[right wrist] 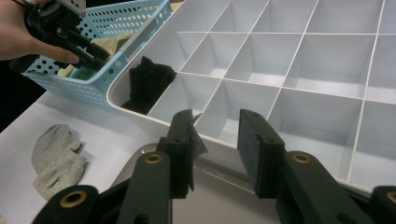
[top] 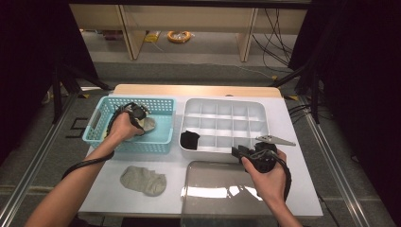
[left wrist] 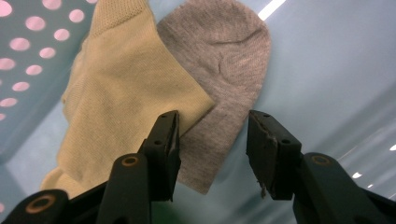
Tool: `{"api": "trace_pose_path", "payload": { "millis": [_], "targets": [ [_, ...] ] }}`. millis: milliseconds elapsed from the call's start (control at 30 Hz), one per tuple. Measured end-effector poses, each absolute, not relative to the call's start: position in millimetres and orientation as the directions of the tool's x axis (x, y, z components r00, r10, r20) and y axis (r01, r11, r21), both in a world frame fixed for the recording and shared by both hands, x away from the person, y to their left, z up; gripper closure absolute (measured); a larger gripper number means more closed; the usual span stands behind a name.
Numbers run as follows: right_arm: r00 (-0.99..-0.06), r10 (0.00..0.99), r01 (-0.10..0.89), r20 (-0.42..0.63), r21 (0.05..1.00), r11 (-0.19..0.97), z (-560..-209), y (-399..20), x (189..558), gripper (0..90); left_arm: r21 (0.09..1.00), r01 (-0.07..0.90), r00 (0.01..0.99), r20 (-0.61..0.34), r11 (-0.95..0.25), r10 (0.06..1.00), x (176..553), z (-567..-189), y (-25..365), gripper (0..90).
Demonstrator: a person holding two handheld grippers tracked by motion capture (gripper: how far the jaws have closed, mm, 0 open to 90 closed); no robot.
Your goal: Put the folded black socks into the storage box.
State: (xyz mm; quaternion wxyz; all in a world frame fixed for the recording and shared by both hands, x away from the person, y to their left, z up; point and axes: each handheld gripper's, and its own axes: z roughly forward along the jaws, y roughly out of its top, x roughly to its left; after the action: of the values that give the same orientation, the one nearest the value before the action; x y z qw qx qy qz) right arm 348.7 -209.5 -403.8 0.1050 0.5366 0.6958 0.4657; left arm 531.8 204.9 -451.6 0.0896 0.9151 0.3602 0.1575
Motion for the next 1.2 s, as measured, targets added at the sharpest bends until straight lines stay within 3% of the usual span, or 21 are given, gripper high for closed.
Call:
{"api": "trace_pose_path", "payload": {
  "millis": [133, 433, 733, 1200],
  "targets": [
    [-0.403, 0.840, 0.652, 0.363, 0.758, -0.015, -403.8, -209.0, 348.4, 66.6, 0.265, 0.624, 0.697, 0.239, -0.736, 0.677, 532.0, -455.6, 203.8, 56.8],
    [-0.413, 0.835, 0.644, 0.364, 0.765, -0.014, -404.5, -211.0, 350.0, 66.5, 0.230, 0.626, 0.704, 0.246, -0.746, 0.666, 532.5, -455.4, 204.7, 72.8],
    [-0.418, 0.840, 0.635, 0.345, 0.772, -0.001, -404.7, -212.2, 350.8, 66.4, 0.208, 0.633, 0.706, 0.241, -0.746, 0.666, 533.0, -459.7, 201.2, 75.2],
    [-0.421, 0.841, 0.634, 0.338, 0.774, 0.006, -406.1, -212.2, 351.7, 66.1, 0.207, 0.695, 0.655, 0.211, -0.688, 0.726, 533.7, -457.9, 199.4, 89.8]
  ]
}}
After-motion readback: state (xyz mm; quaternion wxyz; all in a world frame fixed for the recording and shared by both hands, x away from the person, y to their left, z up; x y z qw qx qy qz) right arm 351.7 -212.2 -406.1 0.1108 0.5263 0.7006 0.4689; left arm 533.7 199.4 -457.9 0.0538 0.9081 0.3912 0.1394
